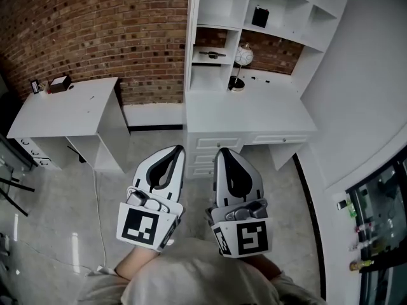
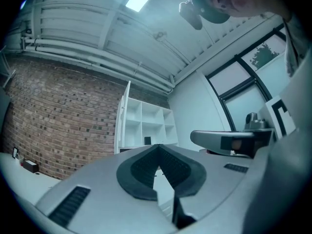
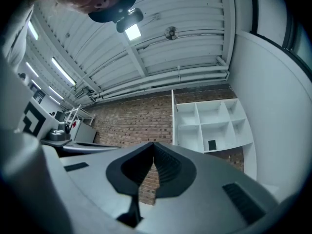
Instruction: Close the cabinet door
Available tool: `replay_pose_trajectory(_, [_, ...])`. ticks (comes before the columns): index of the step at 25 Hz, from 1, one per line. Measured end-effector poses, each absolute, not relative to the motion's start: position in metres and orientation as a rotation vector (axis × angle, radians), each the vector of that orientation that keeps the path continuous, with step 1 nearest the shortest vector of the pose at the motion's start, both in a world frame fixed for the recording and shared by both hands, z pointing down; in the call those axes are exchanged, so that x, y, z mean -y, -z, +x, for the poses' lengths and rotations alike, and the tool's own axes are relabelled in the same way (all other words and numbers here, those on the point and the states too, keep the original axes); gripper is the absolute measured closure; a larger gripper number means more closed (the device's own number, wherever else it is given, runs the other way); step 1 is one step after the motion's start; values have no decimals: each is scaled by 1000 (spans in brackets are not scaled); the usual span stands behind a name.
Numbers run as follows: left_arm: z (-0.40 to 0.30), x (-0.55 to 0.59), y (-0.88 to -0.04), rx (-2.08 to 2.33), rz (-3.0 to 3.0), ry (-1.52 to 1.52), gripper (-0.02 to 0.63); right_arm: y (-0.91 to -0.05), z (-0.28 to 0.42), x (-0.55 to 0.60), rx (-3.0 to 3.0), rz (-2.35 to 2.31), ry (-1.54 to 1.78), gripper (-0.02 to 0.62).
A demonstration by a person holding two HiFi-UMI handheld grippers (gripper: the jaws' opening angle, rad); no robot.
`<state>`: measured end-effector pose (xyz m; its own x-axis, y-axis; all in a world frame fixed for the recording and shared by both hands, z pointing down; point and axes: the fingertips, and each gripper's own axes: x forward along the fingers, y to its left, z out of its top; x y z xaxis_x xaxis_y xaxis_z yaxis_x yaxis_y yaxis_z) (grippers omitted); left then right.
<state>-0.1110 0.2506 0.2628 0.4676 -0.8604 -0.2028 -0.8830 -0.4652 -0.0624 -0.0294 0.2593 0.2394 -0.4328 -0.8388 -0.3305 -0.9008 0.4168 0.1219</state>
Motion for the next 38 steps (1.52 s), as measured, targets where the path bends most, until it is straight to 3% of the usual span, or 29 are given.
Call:
replay_pose_trajectory(22, [-103, -191, -262, -1549, -2523, -224, 598, -242, -10, -213, -2445, -1524, -440, 577])
replay_pose_trajectory(38, [-121, -34, -254, -1478, -2561, -259, 598, -241, -38, -57, -2455, -1576, -458, 577])
